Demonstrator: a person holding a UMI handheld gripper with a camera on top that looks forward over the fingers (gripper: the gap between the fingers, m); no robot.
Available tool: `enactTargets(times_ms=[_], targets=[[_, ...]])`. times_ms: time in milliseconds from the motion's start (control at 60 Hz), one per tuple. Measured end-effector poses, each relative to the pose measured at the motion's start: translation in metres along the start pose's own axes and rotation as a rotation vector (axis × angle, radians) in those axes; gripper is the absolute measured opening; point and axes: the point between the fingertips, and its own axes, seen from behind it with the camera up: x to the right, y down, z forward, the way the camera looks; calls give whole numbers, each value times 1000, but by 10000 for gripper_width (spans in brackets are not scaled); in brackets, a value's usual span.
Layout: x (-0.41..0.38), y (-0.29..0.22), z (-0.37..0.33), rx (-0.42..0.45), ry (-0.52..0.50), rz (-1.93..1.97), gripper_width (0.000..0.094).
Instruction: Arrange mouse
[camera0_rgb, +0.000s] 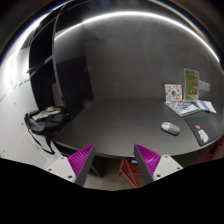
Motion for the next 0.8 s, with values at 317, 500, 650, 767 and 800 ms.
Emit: enactTargets(times_ms=[317,500,650,767,800], targets=[[102,19,19,-35,64,20,819],[198,17,48,-44,88,-23,821],[283,25,88,-101,127,-114,820],[312,34,119,-164,104,-158,825],[310,27,127,-144,74,-137,815]])
